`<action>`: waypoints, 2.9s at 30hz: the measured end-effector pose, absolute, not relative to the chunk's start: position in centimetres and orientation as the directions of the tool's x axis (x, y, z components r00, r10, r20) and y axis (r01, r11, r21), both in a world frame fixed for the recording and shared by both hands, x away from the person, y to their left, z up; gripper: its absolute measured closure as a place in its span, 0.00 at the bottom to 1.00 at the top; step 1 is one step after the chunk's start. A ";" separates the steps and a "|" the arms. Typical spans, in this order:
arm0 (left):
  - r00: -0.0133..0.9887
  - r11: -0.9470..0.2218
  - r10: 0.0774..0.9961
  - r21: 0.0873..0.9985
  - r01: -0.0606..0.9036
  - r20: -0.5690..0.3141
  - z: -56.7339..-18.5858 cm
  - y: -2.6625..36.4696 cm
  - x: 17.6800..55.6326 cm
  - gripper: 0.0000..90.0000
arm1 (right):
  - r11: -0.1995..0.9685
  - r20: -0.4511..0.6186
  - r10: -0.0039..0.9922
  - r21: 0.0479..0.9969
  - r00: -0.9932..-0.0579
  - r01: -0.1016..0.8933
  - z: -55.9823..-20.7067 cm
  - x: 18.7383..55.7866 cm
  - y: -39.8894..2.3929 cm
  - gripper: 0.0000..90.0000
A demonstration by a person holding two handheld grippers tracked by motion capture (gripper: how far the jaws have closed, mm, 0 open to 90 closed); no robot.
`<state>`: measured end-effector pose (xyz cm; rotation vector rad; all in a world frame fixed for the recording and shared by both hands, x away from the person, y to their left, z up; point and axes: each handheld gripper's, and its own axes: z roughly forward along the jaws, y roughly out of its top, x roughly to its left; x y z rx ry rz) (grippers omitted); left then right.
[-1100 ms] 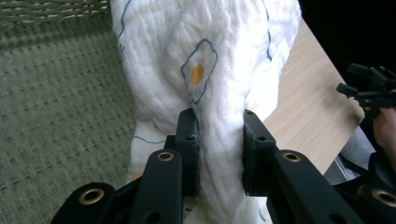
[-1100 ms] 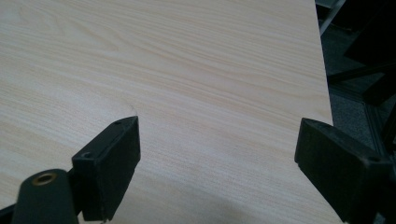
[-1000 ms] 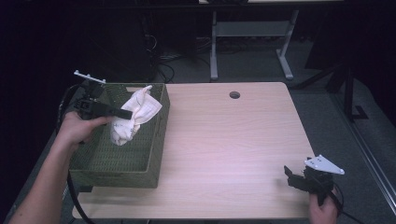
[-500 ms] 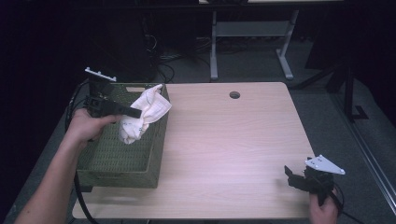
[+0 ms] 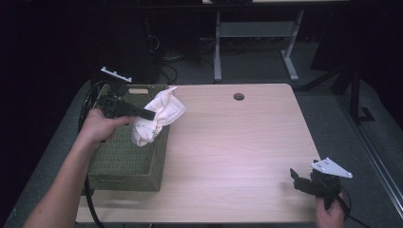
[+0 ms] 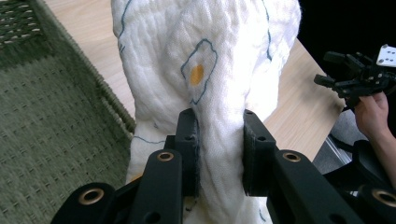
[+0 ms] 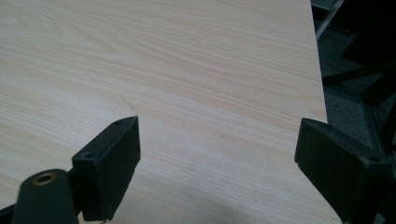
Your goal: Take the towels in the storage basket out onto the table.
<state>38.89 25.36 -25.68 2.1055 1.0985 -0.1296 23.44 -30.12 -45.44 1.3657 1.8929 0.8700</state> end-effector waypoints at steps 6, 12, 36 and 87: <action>0.639 -0.370 0.653 0.564 0.738 -0.407 -25.9 24.2 39.1 0.80 | 0.241 -0.116 0.960 0.808 -0.257 0.537 -45.4 23.4 -30.1 0.15; 0.647 -0.382 0.645 0.562 0.734 -0.406 -25.9 23.2 39.3 0.80 | 0.242 -0.116 0.959 0.809 -0.258 0.535 -45.4 23.4 -30.1 0.15; 0.676 -0.420 0.605 0.553 0.720 -0.421 -26.9 19.2 40.0 0.80 | 0.243 -0.118 0.959 0.812 -0.258 0.531 -45.3 23.3 -30.4 0.15; 0.720 -0.506 0.525 0.514 0.693 -0.454 -30.2 10.3 41.1 0.79 | 0.236 -0.112 0.960 0.820 -0.257 0.521 -45.1 23.2 -30.5 0.15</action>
